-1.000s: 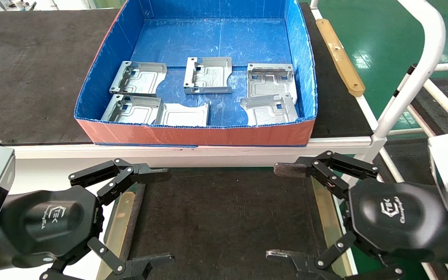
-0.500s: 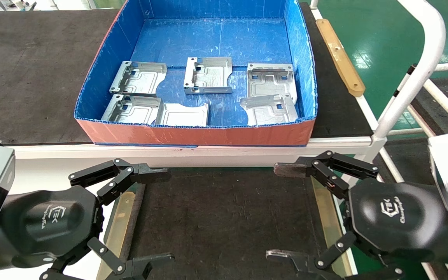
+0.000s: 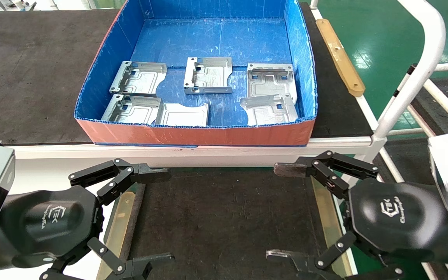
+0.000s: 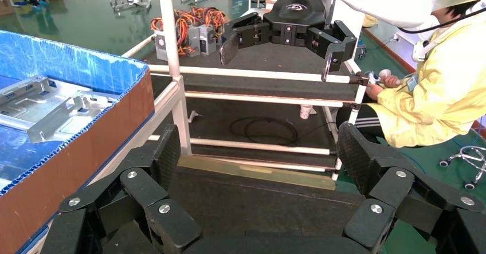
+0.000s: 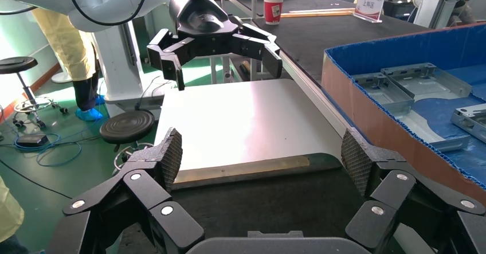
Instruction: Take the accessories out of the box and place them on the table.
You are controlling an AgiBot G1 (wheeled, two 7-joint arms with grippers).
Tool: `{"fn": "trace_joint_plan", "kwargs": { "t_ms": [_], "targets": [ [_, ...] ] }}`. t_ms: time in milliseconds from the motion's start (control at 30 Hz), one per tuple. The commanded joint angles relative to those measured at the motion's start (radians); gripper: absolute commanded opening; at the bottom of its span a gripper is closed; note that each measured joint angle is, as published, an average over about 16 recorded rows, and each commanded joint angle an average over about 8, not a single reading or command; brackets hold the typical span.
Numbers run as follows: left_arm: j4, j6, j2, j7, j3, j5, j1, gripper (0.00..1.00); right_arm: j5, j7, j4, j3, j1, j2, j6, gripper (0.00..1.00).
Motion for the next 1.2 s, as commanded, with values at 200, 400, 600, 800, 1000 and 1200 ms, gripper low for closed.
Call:
{"fn": "trace_joint_plan", "kwargs": {
  "t_ms": [200, 400, 600, 800, 1000, 1200],
  "targets": [
    [0.000, 0.000, 0.000, 0.000, 0.000, 0.000, 0.000, 1.00, 0.000, 0.000, 0.000, 0.000, 0.000, 0.000, 0.000, 1.00],
    [0.000, 0.000, 0.000, 0.000, 0.000, 0.000, 0.000, 1.00, 0.000, 0.000, 0.000, 0.000, 0.000, 0.000, 0.000, 1.00],
    [0.000, 0.000, 0.000, 0.000, 0.000, 0.000, 0.000, 1.00, 0.000, 0.000, 0.000, 0.000, 0.000, 0.000, 0.000, 1.00],
    [0.000, 0.000, -0.001, -0.002, 0.001, 0.001, 0.001, 1.00, 0.000, 0.000, 0.000, 0.000, 0.000, 0.000, 0.000, 1.00],
    [0.008, -0.037, 0.012, -0.004, 0.009, 0.028, -0.002, 1.00, 0.000, 0.000, 0.000, 0.000, 0.000, 0.000, 0.000, 1.00],
    [0.026, -0.135, 0.057, -0.019, 0.025, 0.091, -0.035, 1.00, 0.000, 0.000, -0.001, 0.000, 0.000, 0.000, 0.000, 1.00]
  ]
}}
